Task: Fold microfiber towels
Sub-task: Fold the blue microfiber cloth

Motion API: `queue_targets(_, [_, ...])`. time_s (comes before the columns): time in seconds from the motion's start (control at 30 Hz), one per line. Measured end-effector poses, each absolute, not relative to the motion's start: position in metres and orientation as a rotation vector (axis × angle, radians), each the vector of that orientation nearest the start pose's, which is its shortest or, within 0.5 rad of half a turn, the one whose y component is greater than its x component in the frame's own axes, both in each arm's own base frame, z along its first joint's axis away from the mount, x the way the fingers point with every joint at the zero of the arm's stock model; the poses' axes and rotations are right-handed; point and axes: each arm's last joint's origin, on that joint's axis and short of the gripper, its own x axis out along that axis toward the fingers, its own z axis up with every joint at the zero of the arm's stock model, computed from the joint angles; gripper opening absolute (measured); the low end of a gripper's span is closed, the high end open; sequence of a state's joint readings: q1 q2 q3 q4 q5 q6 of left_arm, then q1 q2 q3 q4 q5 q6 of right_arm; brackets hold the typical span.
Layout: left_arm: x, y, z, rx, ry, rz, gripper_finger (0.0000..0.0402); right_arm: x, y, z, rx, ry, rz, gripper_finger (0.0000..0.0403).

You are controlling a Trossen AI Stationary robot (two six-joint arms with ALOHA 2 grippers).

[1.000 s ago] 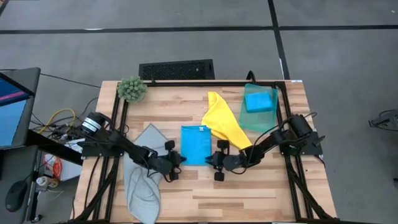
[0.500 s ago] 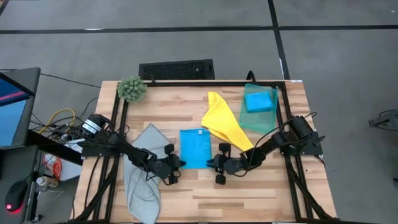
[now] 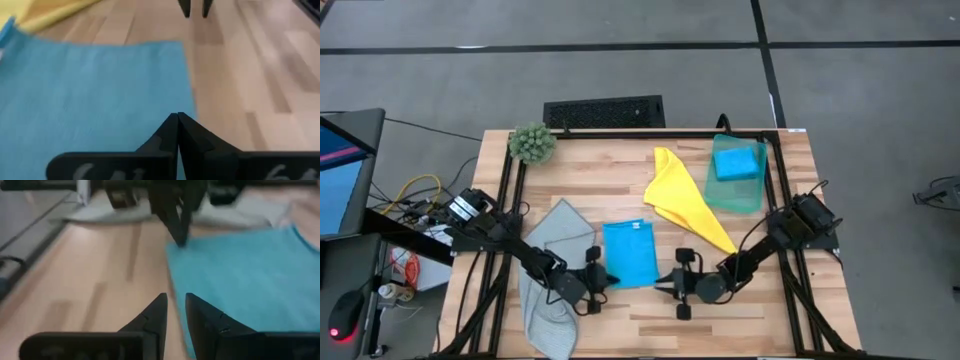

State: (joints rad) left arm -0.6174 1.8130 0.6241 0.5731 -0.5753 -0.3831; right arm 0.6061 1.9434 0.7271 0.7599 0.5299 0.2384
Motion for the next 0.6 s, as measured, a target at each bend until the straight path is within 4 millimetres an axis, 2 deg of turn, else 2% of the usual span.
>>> queue_targets(0.17, [0.269, -0.180, 0.112, 0.091, 0.608, -0.055, 0.0028, 0.301, 0.191, 0.112, -0.125, 0.375, 0.067, 0.0100])
queue_targets(0.3, [0.273, -0.196, 0.124, 0.236, 0.759, -0.129, 0.0073, 0.307, 0.196, 0.118, -0.209, 0.370, 0.131, 0.0136])
queue_targets(0.47, [0.274, -0.205, 0.142, 0.385, 0.853, -0.049, 0.0137, 0.312, 0.189, 0.117, -0.219, 0.403, 0.129, 0.0205])
queue_targets(0.6, [0.268, -0.205, 0.140, 0.393, 0.849, 0.023, 0.0173, 0.313, 0.180, 0.107, -0.211, 0.479, 0.095, 0.0226])
